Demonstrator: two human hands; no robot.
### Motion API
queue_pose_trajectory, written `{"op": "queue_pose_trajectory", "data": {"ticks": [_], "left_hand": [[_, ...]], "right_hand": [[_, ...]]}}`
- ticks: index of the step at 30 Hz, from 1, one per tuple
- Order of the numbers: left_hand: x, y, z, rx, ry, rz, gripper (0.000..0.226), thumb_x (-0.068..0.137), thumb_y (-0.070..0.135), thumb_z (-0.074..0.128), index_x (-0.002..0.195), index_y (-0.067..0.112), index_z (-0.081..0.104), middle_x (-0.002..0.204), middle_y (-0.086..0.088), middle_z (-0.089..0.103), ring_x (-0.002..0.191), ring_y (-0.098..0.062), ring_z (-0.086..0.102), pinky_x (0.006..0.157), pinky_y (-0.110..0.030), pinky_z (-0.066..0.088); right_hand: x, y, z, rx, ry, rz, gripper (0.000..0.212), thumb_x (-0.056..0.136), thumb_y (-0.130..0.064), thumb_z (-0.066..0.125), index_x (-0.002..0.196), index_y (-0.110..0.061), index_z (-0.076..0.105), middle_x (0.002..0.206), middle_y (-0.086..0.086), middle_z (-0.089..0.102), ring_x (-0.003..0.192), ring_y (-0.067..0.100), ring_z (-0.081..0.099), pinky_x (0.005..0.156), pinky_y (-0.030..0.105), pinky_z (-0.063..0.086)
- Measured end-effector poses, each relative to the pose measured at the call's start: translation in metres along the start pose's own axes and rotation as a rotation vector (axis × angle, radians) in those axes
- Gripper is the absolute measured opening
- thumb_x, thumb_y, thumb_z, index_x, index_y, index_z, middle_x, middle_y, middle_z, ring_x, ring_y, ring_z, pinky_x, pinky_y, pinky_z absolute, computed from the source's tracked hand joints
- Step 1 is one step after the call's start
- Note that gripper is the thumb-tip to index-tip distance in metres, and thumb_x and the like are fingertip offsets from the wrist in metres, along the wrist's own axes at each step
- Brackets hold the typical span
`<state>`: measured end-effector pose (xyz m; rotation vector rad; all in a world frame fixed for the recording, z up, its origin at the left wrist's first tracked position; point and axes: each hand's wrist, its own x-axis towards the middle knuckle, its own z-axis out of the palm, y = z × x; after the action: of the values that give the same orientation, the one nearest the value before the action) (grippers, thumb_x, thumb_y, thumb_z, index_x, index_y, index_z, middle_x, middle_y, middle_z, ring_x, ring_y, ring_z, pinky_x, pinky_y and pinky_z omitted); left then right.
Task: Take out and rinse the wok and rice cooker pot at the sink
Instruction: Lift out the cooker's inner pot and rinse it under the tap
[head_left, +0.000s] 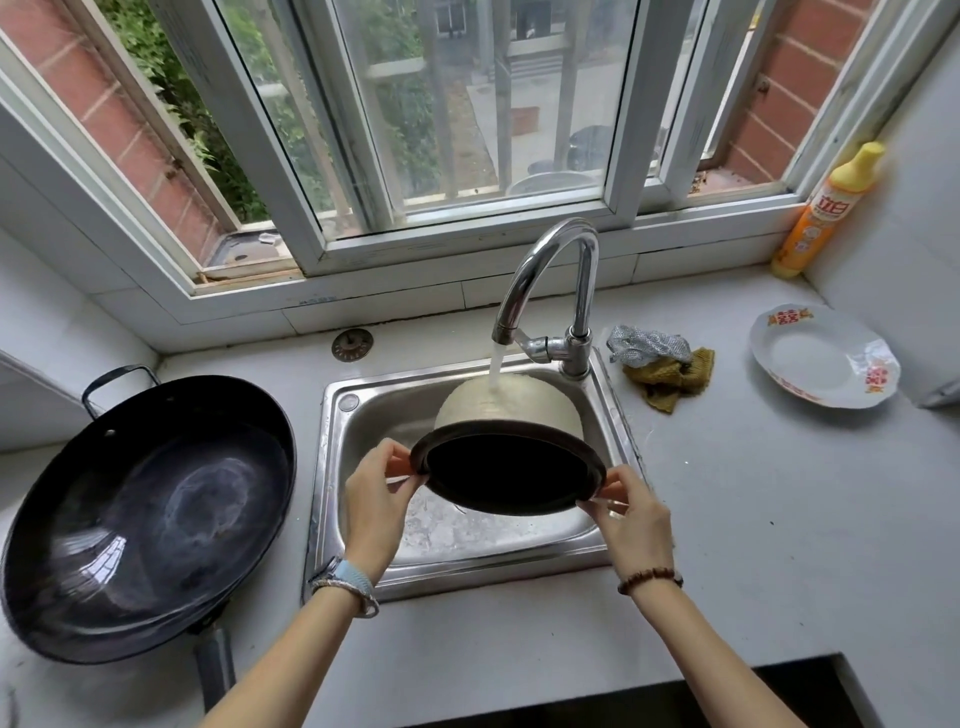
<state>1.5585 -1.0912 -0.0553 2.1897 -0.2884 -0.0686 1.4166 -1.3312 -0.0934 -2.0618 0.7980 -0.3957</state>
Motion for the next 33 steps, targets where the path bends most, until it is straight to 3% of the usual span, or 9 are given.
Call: {"op": "queue_pose_trajectory", "data": {"ticks": [3,7,10,13,20,23,26,29,33], "left_hand": [[0.002,0.014,-0.001,0.038,-0.006,0.12,0.031,0.08,0.004,0.075,0.087,0.028,0.056,0.089,0.009,0.063,0.083,-0.003,0.065,0.074,-0.026,0.058],[0.001,0.037,-0.009,0.084,-0.025,0.271,0.034,0.081,0.0,0.073,0.096,0.028,0.058,0.092,0.01,0.056,0.087,-0.003,0.062,0.077,-0.017,0.055],[0.002,0.052,-0.013,0.166,-0.038,0.339,0.026,0.083,0.004,0.071,0.099,0.022,0.061,0.093,0.011,0.054,0.085,-0.005,0.06,0.076,-0.024,0.056],[0.0,0.069,-0.015,0.237,-0.06,0.379,0.025,0.084,0.008,0.07,0.101,0.022,0.061,0.094,0.011,0.053,0.082,-0.01,0.059,0.071,-0.031,0.056],[0.0,0.089,-0.007,0.479,-0.035,0.509,0.036,0.074,0.004,0.076,0.095,0.022,0.052,0.085,0.006,0.048,0.074,-0.015,0.05,0.05,-0.037,0.05],[-0.005,0.089,-0.004,0.477,-0.063,0.526,0.037,0.072,0.008,0.079,0.091,0.023,0.052,0.082,0.007,0.049,0.069,-0.014,0.051,0.047,-0.036,0.049],[-0.014,0.085,-0.004,0.459,-0.091,0.512,0.034,0.072,0.01,0.081,0.089,0.022,0.054,0.081,0.009,0.05,0.066,-0.011,0.05,0.047,-0.031,0.049],[-0.024,0.077,-0.011,0.453,-0.119,0.494,0.039,0.071,0.009,0.082,0.09,0.024,0.052,0.082,0.01,0.05,0.065,-0.009,0.051,0.048,-0.031,0.05],[-0.035,0.066,-0.023,0.477,-0.148,0.476,0.038,0.071,0.008,0.082,0.087,0.025,0.052,0.08,0.011,0.048,0.066,-0.007,0.05,0.048,-0.023,0.043]], "right_hand": [[-0.003,0.008,0.002,-0.03,0.006,0.062,0.031,0.071,-0.018,0.083,0.079,-0.025,0.054,0.074,-0.017,0.062,0.078,0.014,0.065,0.064,0.033,0.054],[0.0,0.013,0.009,0.005,-0.017,0.133,0.026,0.068,-0.023,0.085,0.084,-0.023,0.064,0.074,-0.015,0.066,0.074,0.011,0.064,0.061,0.017,0.045],[0.003,0.018,0.019,0.053,-0.057,0.184,0.018,0.07,-0.022,0.084,0.08,-0.022,0.069,0.075,-0.012,0.069,0.079,0.009,0.066,0.07,0.023,0.049],[0.004,0.02,0.026,0.052,-0.091,0.2,0.015,0.075,-0.025,0.08,0.083,-0.016,0.071,0.075,-0.009,0.069,0.08,0.011,0.067,0.071,0.024,0.049],[0.009,0.004,0.01,0.173,-0.02,0.222,0.029,0.082,-0.019,0.074,0.108,-0.02,0.061,0.086,-0.006,0.068,0.083,0.011,0.065,0.079,0.026,0.05],[0.016,0.003,0.007,0.286,-0.058,0.371,0.02,0.095,-0.012,0.055,0.113,-0.008,0.063,0.088,0.004,0.069,0.086,0.02,0.067,0.081,0.033,0.055],[0.023,-0.003,0.004,0.589,-0.144,0.632,0.027,0.102,-0.008,0.036,0.11,0.002,0.059,0.084,0.016,0.067,0.075,0.027,0.066,0.062,0.026,0.057],[0.023,-0.012,-0.005,0.683,-0.169,0.77,0.028,0.103,-0.017,0.036,0.1,0.002,0.056,0.077,0.02,0.065,0.065,0.029,0.064,0.048,0.025,0.055],[0.018,-0.014,-0.012,0.75,-0.285,0.925,0.04,0.1,-0.03,0.047,0.085,0.005,0.057,0.07,0.023,0.069,0.072,0.033,0.067,0.063,0.037,0.059]]}}
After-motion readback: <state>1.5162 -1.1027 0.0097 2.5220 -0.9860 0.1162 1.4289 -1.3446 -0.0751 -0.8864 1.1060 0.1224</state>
